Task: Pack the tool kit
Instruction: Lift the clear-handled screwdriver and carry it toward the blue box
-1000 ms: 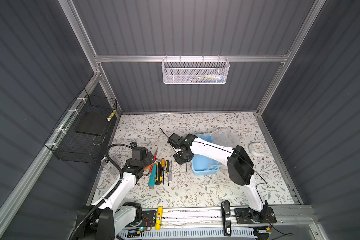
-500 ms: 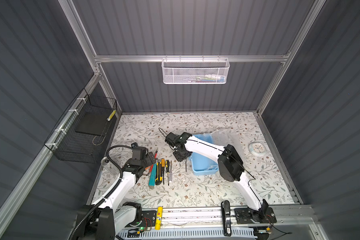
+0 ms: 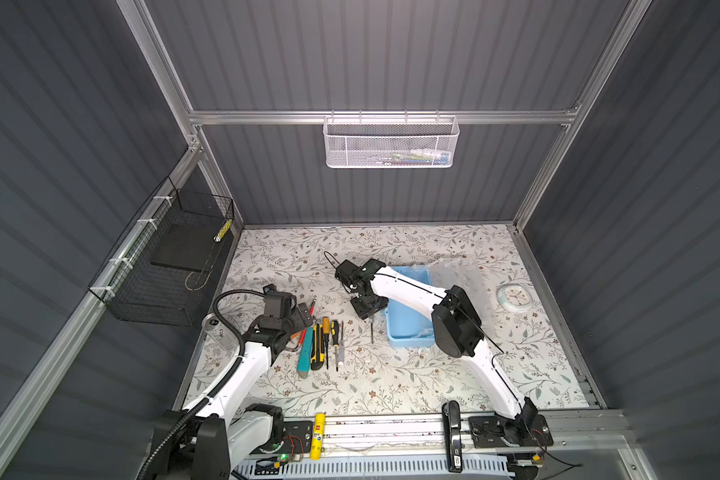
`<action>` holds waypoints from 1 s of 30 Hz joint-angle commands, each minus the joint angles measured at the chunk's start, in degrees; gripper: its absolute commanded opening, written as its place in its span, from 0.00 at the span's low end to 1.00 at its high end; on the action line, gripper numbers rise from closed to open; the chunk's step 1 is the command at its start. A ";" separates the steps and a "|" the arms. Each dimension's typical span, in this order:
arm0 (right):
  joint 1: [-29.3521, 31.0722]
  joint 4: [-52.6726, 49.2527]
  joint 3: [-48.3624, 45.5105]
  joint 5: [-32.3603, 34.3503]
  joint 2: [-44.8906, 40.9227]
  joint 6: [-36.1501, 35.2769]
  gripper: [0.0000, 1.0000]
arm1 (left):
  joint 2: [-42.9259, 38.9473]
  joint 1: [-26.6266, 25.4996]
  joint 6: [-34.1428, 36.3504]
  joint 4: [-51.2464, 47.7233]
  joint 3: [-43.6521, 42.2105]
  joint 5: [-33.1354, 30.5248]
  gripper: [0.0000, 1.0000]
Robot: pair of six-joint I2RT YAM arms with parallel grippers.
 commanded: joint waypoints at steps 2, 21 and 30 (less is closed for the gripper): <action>-0.83 -0.33 -1.40 -5.42 0.18 0.87 0.50 | -0.85 0.24 0.08 -1.71 1.63 0.82 1.00; -0.37 1.42 -0.97 -7.13 2.24 -0.16 0.42 | -2.04 0.24 0.98 -3.46 2.58 0.30 0.99; 0.03 1.17 -1.24 -6.38 4.39 -0.87 0.31 | -1.28 0.26 0.72 -3.02 2.62 0.81 1.00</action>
